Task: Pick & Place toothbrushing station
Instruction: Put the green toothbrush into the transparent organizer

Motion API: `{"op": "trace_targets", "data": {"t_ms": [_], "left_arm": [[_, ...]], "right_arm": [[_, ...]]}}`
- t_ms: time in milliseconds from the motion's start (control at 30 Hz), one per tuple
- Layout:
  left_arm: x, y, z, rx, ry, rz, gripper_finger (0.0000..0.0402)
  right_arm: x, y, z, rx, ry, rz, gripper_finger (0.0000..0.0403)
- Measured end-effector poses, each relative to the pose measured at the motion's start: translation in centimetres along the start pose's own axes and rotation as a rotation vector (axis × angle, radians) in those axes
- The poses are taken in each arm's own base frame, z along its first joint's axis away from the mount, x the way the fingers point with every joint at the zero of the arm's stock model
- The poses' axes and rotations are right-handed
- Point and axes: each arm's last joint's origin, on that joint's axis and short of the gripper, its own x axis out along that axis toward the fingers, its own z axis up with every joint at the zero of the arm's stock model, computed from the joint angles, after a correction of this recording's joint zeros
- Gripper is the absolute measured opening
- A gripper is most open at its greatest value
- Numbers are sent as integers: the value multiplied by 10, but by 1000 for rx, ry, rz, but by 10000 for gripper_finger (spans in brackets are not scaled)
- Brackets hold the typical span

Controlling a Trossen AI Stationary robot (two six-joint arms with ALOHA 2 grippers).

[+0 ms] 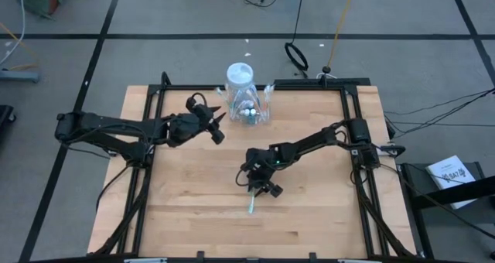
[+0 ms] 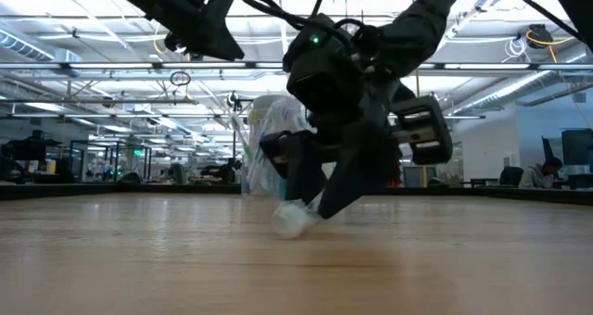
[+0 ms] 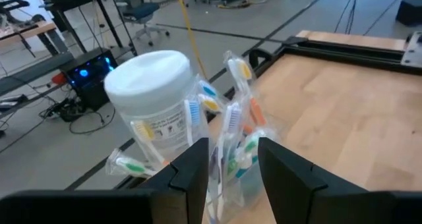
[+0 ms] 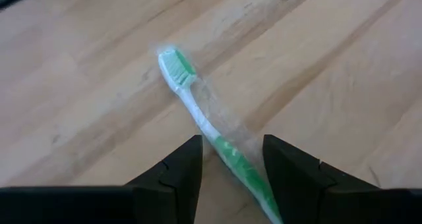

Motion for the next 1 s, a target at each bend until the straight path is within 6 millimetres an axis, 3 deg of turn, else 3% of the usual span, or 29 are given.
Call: {"op": "trace_targets", "data": {"t_ms": [167,467,567,700,800,1000], "left_arm": [[0,-1,-1,4,5,-14,138],[0,-1,-1,-3,6,-14,138],[0,-1,-1,-3,6,-14,138],[0,-1,-1,-1,10,-13,138],[0,-1,-1,-4,13,-13,138],[0,-1,-2,-24,13,-12,138]], "right_arm": [[-1,1,-4,-22,59,-13,137],[-9,-2,-9,-9,127,-56,25],[-15,-5,-11,12,135,-60,11],[-33,-7,-8,84,151,-83,29],[-58,-5,1,115,179,-126,28],[-112,-4,19,14,191,-464,8]]}}
